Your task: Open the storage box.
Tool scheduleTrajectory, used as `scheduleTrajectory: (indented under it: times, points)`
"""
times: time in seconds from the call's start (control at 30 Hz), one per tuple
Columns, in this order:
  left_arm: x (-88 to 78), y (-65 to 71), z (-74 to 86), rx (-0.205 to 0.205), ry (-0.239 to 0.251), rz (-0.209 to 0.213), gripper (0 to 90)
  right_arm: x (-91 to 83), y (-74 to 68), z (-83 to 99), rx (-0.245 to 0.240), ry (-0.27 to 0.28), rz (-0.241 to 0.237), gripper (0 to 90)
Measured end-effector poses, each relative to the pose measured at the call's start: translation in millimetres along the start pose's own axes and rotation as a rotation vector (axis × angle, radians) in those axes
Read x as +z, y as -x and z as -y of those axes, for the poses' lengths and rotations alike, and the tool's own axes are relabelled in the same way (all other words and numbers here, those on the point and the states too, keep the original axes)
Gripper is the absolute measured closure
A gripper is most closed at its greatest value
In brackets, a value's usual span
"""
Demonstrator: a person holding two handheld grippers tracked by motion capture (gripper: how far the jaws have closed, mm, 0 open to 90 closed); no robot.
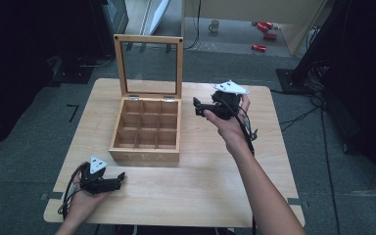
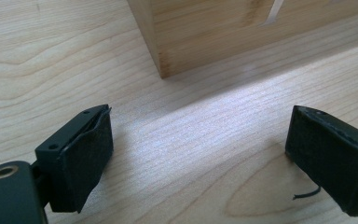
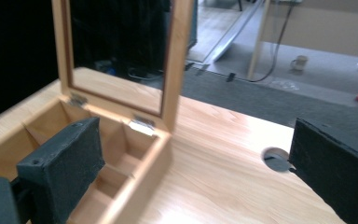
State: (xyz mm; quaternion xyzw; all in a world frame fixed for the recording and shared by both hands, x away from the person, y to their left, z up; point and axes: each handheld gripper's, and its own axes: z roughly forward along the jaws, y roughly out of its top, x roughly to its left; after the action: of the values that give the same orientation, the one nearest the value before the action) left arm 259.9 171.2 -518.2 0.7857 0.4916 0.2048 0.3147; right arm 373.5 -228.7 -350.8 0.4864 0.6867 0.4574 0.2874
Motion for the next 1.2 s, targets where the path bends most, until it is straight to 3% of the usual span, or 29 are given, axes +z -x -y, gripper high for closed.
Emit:
scheduleTrajectory:
  times: [0.1,0.27,0.6,1.2]
  points:
    - [0.1,0.2,0.0,-0.001,0.001,-0.001,7.6,-10.1,6.9,16.8,-0.002,0.008,0.015,4.3]
    - [0.0,0.4,0.2,-0.002,0.002,-0.002,7.6,-24.5,20.1,41.0,0.046,0.007,0.024,4.4]
    - [0.2,0.7,0.2,-0.003,0.003,-0.003,7.6,-58.0,44.5,83.0,0.088,-0.005,0.065,4.4]
    - [0.2,1.5,-0.1,0.003,0.000,0.000,7.7,-108.7,88.1,149.9,0.125,-0.056,0.153,6.0]
